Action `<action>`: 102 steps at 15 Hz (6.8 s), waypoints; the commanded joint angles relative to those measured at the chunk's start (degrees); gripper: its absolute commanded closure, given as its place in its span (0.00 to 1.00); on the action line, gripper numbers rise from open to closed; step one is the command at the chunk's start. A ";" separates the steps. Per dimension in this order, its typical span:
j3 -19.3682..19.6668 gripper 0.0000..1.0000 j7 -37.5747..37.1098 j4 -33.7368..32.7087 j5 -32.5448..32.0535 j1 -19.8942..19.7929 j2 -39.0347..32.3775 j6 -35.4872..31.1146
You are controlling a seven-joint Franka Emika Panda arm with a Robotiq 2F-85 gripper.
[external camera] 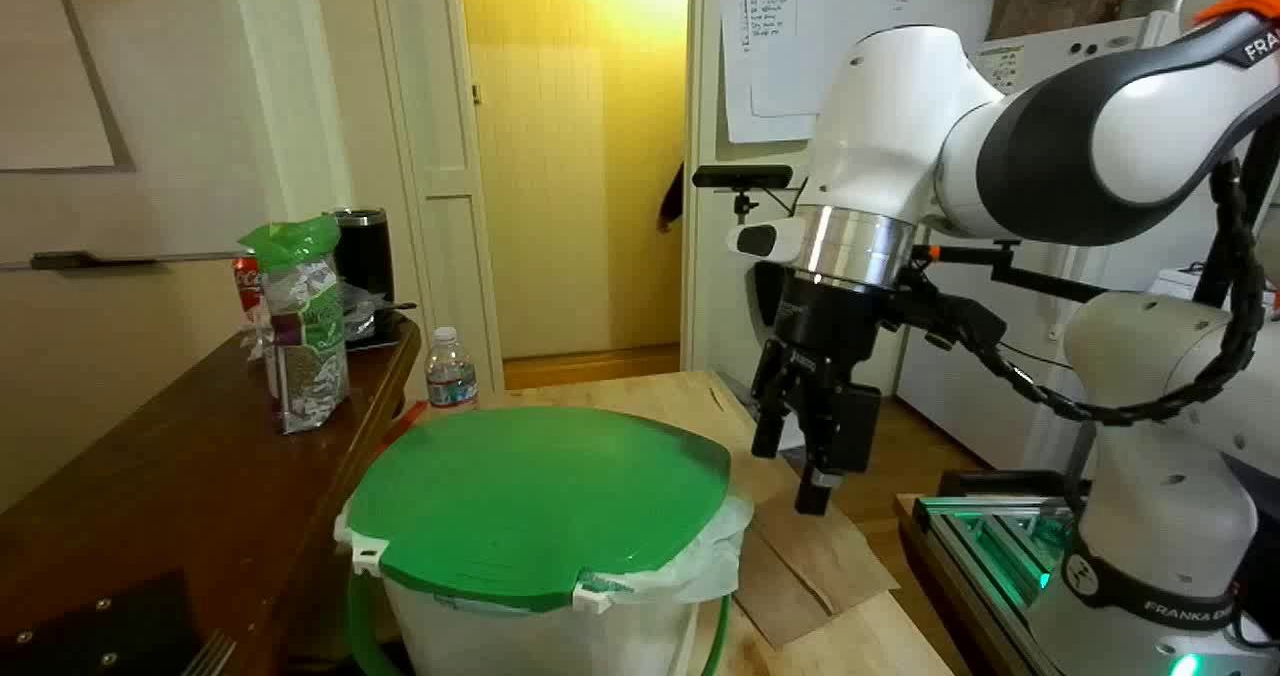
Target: Move the green bag to the right
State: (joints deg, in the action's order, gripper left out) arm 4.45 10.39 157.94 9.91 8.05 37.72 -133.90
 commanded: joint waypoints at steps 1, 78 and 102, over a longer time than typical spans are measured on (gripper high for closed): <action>-0.32 0.00 0.16 0.13 0.25 -0.31 -0.08 0.15; 0.11 0.50 -73.76 -119.94 -0.06 -13.22 -84.17 22.37; 2.49 0.99 -82.41 -92.18 -3.55 -9.37 -57.65 22.98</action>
State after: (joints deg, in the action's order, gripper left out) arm 5.04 -64.64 54.41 8.29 -3.36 -27.46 -107.62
